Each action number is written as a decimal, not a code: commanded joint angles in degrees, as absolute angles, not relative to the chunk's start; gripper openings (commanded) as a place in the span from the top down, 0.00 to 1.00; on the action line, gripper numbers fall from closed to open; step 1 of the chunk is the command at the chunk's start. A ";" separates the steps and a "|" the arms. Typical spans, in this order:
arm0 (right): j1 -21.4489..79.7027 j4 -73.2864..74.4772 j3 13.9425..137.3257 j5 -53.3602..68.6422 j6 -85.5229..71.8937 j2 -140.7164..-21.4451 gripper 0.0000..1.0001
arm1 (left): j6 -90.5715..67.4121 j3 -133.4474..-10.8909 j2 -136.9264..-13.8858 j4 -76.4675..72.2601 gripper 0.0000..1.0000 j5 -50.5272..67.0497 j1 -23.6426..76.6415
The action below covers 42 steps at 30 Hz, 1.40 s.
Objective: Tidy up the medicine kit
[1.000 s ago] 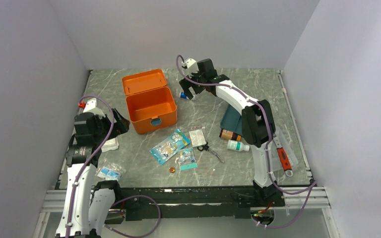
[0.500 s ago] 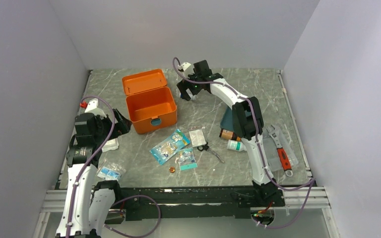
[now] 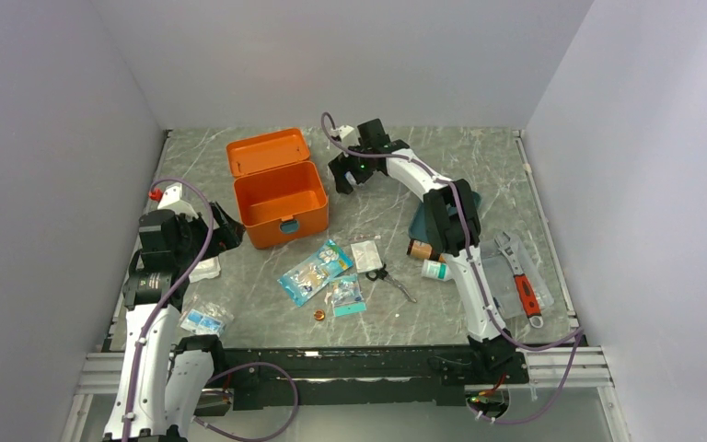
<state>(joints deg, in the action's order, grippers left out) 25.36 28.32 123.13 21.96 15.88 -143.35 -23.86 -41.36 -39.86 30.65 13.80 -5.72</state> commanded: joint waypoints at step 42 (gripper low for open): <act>29.98 20.07 101.49 16.79 10.65 -111.44 0.89 | -24.50 -41.10 -37.72 29.01 0.01 13.26 -5.96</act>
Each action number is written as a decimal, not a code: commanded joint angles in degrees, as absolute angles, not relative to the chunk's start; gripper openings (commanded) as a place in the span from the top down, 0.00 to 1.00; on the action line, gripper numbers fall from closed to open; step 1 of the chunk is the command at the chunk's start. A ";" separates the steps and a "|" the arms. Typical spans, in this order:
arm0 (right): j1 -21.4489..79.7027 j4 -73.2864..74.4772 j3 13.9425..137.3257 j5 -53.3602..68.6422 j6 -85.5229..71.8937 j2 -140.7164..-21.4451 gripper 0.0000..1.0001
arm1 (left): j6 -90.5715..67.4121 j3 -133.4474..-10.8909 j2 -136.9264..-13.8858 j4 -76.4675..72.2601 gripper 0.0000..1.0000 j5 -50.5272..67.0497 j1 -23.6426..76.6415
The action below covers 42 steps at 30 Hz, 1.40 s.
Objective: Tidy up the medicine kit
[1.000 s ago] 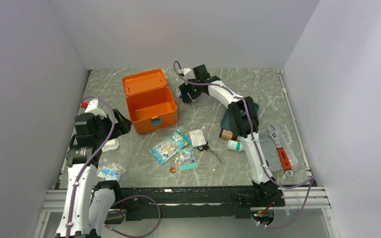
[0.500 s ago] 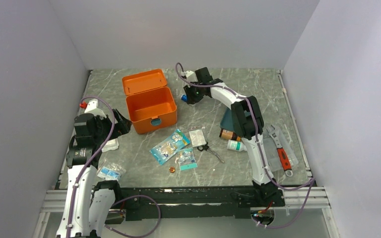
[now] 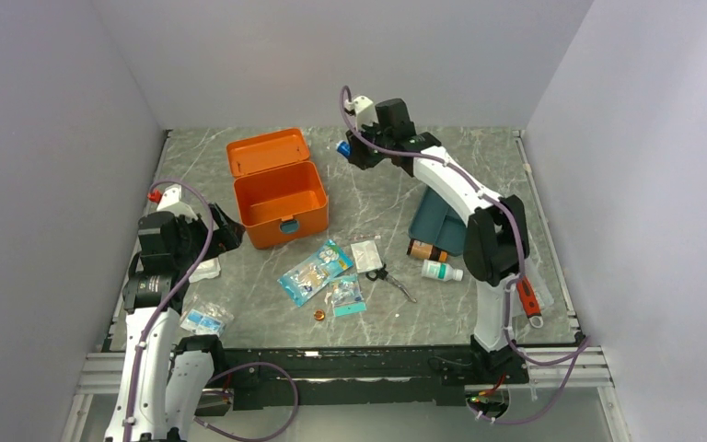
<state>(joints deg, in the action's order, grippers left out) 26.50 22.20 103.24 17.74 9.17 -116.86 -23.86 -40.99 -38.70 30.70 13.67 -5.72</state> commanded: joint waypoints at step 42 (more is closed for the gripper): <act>45.95 33.62 125.67 32.37 44.42 -133.59 0.67 | -28.63 -43.04 -35.89 34.02 0.01 1.54 -6.03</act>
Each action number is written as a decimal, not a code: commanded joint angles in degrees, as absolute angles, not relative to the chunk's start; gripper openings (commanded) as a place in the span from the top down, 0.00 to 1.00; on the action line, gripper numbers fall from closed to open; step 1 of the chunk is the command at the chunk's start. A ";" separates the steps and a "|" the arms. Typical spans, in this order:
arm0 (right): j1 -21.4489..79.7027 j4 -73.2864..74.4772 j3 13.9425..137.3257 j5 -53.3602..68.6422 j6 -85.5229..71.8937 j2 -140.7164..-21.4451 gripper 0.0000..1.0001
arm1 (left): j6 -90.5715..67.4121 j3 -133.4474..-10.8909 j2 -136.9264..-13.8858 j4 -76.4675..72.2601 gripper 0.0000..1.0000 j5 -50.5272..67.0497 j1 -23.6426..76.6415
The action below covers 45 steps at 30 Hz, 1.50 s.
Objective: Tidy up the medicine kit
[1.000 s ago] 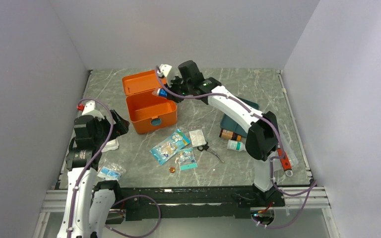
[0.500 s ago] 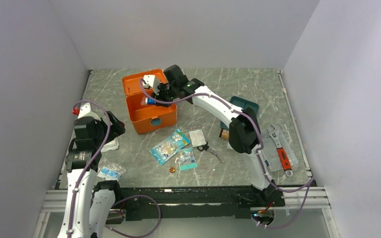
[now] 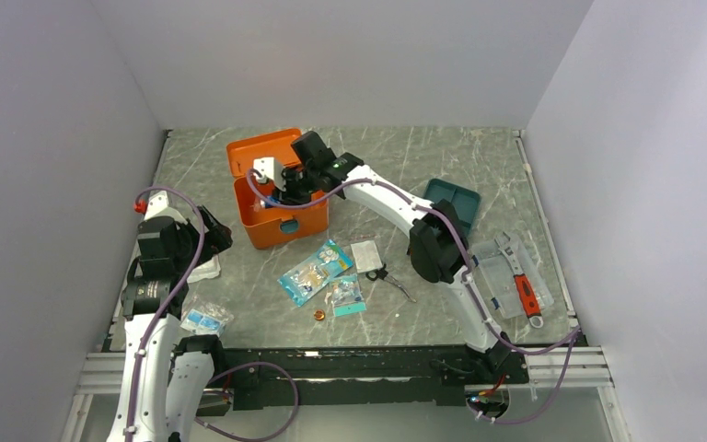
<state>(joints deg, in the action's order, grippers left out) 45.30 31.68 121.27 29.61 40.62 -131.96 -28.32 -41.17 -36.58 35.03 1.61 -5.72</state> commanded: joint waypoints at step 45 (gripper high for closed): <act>43.30 13.71 87.88 -2.95 -6.75 -94.63 0.00 | -24.08 -44.80 -38.43 34.46 0.01 5.83 -6.50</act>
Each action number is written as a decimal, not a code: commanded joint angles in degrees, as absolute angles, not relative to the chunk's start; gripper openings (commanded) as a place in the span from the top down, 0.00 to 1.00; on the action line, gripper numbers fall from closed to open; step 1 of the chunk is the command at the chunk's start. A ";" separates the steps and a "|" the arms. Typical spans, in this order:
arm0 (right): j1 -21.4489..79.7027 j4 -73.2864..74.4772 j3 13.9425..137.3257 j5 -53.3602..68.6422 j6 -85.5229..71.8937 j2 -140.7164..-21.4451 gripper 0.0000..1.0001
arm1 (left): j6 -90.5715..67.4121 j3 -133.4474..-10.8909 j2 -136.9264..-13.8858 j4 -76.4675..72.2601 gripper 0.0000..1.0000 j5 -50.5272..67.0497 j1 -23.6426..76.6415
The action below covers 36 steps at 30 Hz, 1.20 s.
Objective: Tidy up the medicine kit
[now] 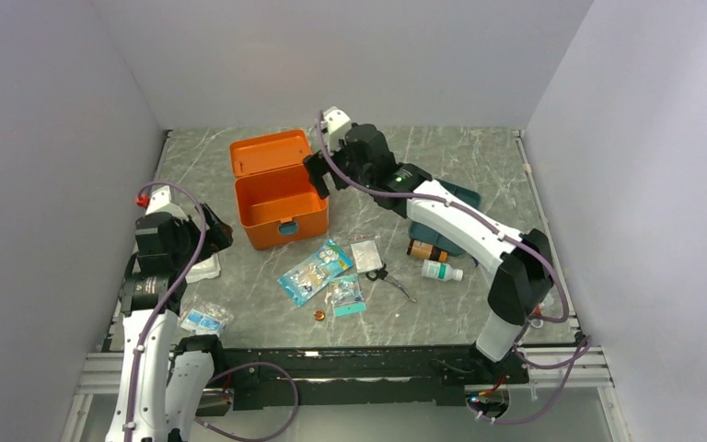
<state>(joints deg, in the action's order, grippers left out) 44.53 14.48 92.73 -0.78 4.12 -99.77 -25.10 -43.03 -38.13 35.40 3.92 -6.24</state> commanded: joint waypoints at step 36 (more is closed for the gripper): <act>35.41 32.86 59.36 -16.22 -14.35 -79.43 0.15 | -24.61 -43.59 -42.28 31.72 0.01 14.87 -6.42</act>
<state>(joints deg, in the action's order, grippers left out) 35.55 28.42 61.10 -9.28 -15.42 -83.94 -24.73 -43.03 -42.26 34.09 12.78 -6.24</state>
